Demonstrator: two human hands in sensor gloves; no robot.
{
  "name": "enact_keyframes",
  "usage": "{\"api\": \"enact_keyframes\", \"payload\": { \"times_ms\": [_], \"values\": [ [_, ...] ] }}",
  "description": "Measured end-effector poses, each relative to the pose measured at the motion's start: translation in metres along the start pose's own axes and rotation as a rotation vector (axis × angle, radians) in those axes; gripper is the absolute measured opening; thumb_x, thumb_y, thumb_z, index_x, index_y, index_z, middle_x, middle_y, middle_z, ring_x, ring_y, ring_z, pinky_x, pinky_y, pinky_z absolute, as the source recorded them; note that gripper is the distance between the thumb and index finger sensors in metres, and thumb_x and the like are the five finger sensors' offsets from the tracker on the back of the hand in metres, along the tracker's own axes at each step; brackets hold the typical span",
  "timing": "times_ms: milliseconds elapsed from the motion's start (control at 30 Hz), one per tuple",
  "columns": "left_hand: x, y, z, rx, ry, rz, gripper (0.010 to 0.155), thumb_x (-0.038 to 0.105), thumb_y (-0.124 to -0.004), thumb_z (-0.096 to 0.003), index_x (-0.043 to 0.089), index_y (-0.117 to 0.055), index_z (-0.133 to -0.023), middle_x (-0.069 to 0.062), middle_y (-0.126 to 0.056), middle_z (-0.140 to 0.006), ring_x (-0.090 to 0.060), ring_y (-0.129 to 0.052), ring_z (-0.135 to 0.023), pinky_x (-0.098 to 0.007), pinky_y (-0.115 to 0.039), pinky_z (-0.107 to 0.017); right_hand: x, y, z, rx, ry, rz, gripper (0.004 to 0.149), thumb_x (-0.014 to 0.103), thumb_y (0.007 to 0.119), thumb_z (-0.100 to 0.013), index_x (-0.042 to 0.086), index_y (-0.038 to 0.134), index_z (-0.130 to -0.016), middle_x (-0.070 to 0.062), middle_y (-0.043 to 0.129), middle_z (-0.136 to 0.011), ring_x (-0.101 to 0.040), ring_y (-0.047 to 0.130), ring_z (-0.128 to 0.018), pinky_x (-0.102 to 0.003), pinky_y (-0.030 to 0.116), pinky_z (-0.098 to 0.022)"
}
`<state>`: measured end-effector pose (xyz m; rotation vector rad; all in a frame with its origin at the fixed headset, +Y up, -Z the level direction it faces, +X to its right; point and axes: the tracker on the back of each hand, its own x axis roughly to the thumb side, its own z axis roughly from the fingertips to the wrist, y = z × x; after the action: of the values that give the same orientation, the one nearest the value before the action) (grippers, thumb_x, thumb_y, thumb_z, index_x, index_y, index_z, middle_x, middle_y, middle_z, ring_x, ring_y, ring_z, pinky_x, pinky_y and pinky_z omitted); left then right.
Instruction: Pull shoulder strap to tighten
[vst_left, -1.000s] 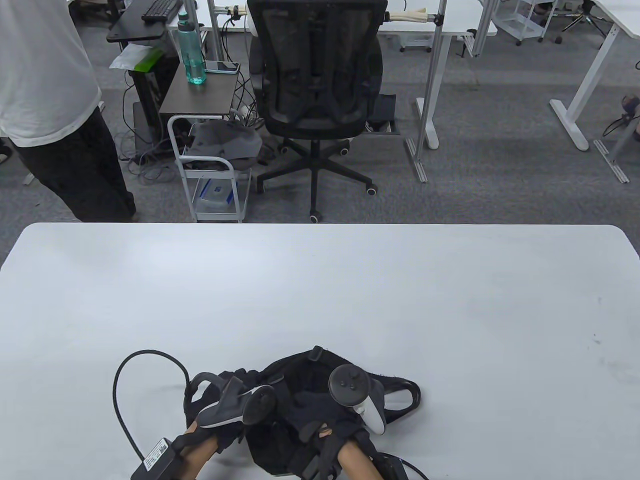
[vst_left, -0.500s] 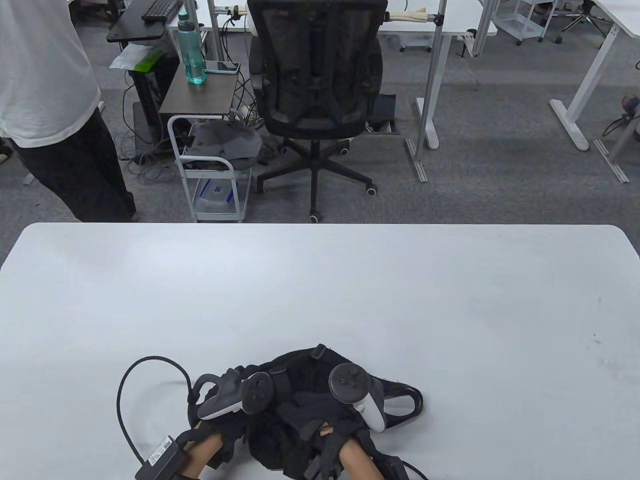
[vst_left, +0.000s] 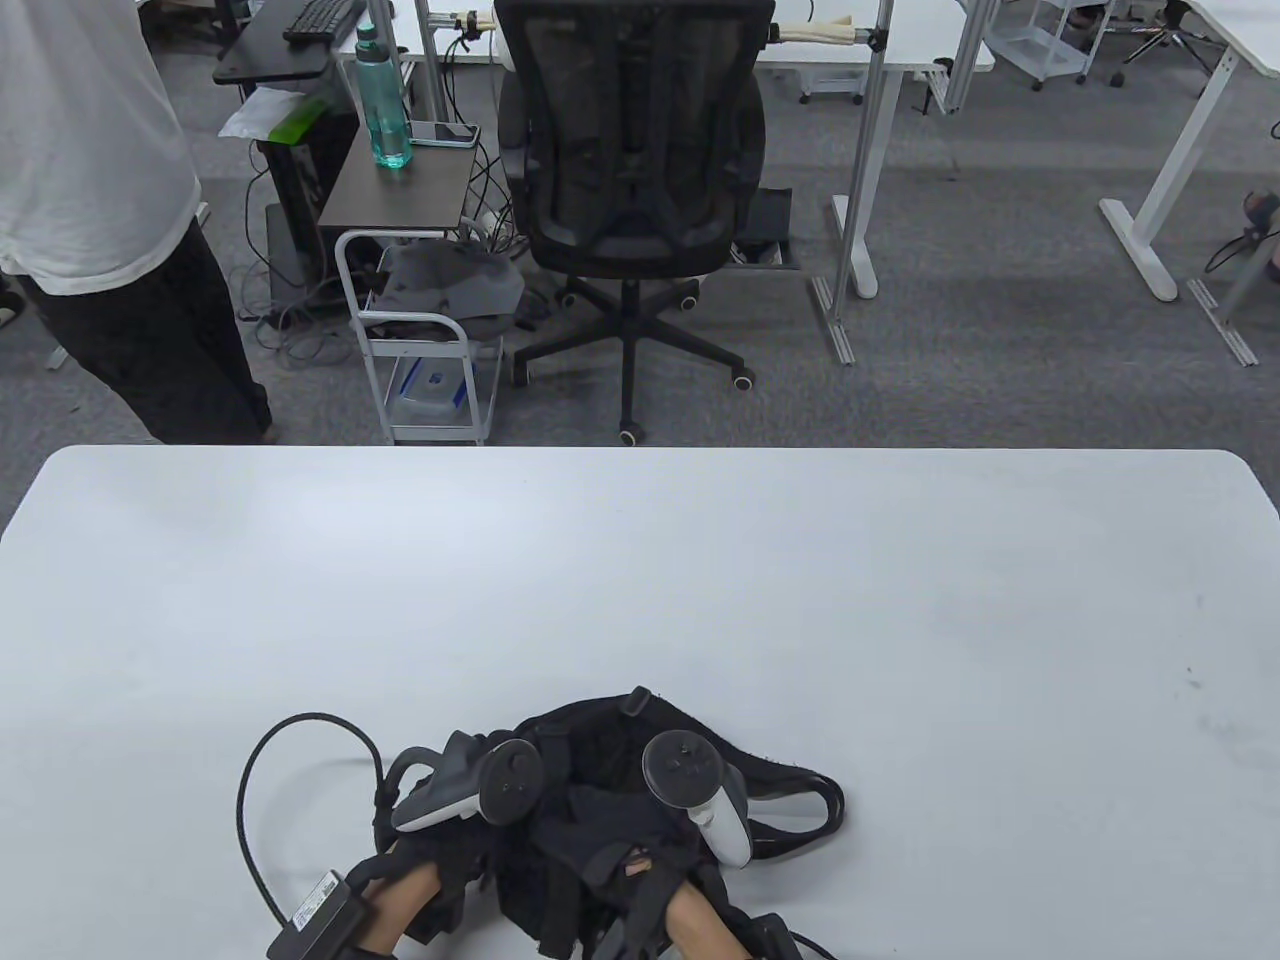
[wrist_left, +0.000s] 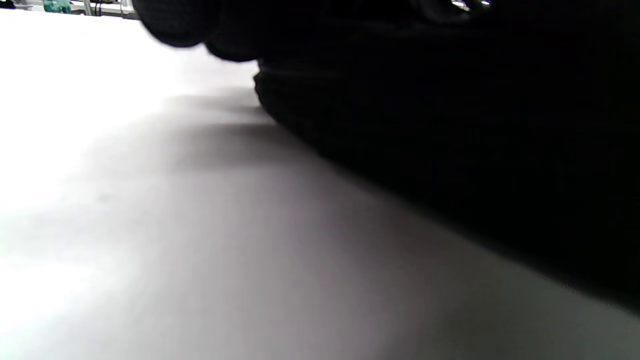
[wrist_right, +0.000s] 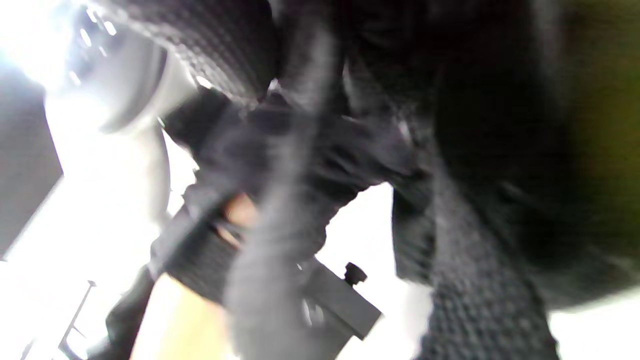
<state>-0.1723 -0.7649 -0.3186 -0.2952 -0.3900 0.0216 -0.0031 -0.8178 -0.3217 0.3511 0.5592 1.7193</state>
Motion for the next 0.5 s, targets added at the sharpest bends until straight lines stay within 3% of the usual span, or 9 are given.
{"api": "enact_keyframes", "payload": {
  "times_ms": [133,200,333,400,500],
  "values": [
    [0.002,-0.001,-0.001,0.009,0.000,0.000,0.120,0.071,-0.079,-0.0169,0.008,-0.035,-0.108,-0.010,-0.056,-0.097,-0.030,-0.067,-0.086,-0.043,-0.068,-0.062,0.000,-0.005,0.002,-0.011,-0.048,-0.224,0.046,0.035,0.080,-0.047,0.006,0.078,-0.083,-0.021,0.087,-0.082,-0.047,0.081,-0.077,-0.066,0.052,-0.060],
    [0.001,-0.002,-0.001,0.001,0.000,-0.009,0.119,0.071,-0.078,-0.0175,0.009,-0.033,-0.108,-0.009,-0.055,-0.097,-0.029,-0.067,-0.087,-0.042,-0.068,-0.062,0.003,-0.013,0.005,-0.033,-0.075,-0.259,0.047,0.035,0.080,-0.047,0.005,0.078,-0.083,-0.021,0.089,-0.080,-0.043,0.092,-0.069,-0.063,0.063,-0.058],
    [0.001,-0.002,-0.002,0.017,0.003,0.039,0.117,0.072,-0.077,-0.0180,0.009,-0.035,-0.108,-0.009,-0.057,-0.097,-0.030,-0.068,-0.086,-0.042,-0.068,-0.062,0.004,-0.022,0.012,-0.095,-0.103,-0.354,0.050,0.035,0.079,-0.046,0.001,0.079,-0.083,-0.024,0.092,-0.075,-0.042,0.097,-0.062,-0.060,0.069,-0.054],
    [0.003,-0.004,-0.003,0.014,0.012,0.013,0.117,0.070,-0.080,-0.0179,0.009,-0.035,-0.108,-0.010,-0.056,-0.097,-0.031,-0.067,-0.086,-0.044,-0.067,-0.062,0.006,-0.027,0.014,-0.085,-0.145,-0.409,0.053,0.037,0.076,-0.048,0.002,0.075,-0.088,-0.022,0.092,-0.075,-0.033,0.101,-0.055,-0.055,0.074,-0.054],
    [0.004,-0.006,-0.003,0.036,0.010,-0.058,0.116,0.071,-0.077,-0.0179,0.012,-0.034,-0.108,-0.008,-0.056,-0.097,-0.029,-0.068,-0.086,-0.042,-0.069,-0.061,0.011,-0.037,0.022,-0.133,-0.209,-0.554,0.062,0.040,0.076,-0.050,-0.002,0.068,-0.095,-0.027,0.090,-0.076,-0.030,0.103,-0.052,-0.053,0.077,-0.053]
  ]
}}
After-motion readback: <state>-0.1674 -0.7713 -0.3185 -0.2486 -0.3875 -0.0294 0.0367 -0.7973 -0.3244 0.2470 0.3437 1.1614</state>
